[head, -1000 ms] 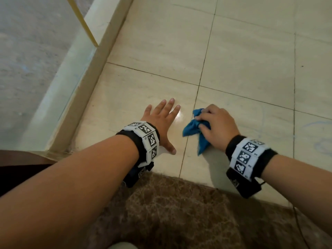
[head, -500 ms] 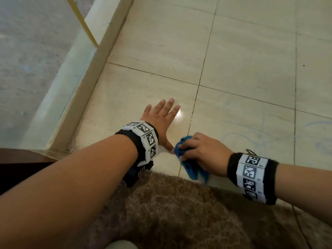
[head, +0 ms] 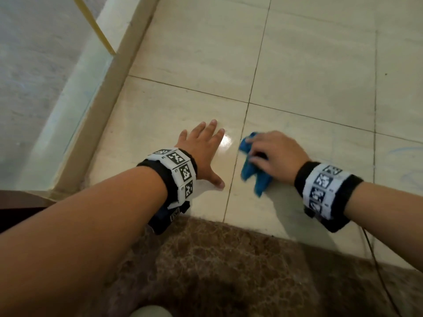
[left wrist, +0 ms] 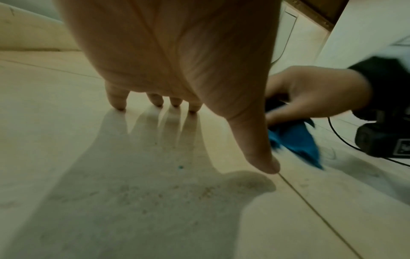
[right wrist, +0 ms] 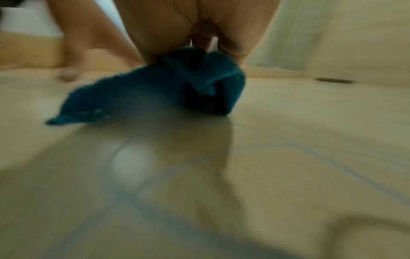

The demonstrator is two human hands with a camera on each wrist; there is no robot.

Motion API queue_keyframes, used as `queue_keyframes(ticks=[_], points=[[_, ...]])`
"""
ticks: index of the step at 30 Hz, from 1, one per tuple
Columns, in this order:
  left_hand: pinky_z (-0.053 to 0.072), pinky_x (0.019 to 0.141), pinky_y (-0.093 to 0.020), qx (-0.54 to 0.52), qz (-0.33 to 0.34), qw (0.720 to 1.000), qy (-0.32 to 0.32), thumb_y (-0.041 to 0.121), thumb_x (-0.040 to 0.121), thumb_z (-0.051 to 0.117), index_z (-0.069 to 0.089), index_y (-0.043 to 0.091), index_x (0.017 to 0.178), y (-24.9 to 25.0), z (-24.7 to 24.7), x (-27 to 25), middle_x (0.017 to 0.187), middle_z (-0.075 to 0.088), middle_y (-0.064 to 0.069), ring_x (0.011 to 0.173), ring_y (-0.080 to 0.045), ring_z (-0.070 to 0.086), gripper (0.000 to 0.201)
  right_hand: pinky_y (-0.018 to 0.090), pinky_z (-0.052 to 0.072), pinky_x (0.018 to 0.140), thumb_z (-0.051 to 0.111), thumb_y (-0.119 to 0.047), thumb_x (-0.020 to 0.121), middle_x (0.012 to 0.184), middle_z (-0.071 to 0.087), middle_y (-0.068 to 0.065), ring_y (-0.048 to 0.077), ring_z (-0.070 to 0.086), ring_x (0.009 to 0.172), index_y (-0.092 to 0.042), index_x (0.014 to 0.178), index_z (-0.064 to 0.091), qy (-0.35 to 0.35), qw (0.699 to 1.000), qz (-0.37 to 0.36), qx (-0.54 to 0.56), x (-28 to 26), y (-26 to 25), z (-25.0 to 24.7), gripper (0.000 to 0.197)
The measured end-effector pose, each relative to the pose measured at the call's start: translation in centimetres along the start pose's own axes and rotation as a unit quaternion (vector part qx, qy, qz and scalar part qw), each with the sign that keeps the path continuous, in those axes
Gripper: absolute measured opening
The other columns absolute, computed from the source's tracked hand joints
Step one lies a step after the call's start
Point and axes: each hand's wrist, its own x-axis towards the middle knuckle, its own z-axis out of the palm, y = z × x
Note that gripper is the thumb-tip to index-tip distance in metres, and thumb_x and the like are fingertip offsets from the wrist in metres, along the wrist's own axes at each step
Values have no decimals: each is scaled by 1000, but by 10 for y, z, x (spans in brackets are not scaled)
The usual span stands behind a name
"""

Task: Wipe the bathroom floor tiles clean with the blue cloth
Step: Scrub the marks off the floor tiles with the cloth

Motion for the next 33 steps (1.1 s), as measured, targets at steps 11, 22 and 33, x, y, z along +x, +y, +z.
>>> queue_keyframes(ticks=[11,22,33], points=[[-4,117,-58,41,22,999,10,73,62,71,-23,20,150,22,-17,25,156,-32,-4,145,-25,-23,139,29,24,109,54,-7,89,143,46,-3,22,41,131,-20,129,56,68,987,128,75,17,40,-14,42],[-2,118,-55,29,15,999,-12,72,60,72,-26,19,148,30,-21,46,154,-34,-4,145,-25,-24,143,26,21,111,50,-5,90,150,34,5,24,34,136,-18,145,32,84,972,209,65,18,47,-21,59],[-3,118,-52,30,15,999,-6,75,61,70,-28,20,147,29,-19,46,154,-35,-4,145,-24,-24,141,35,30,107,45,-23,96,150,33,-8,23,32,126,-23,138,43,44,983,171,-58,30,33,-17,42]])
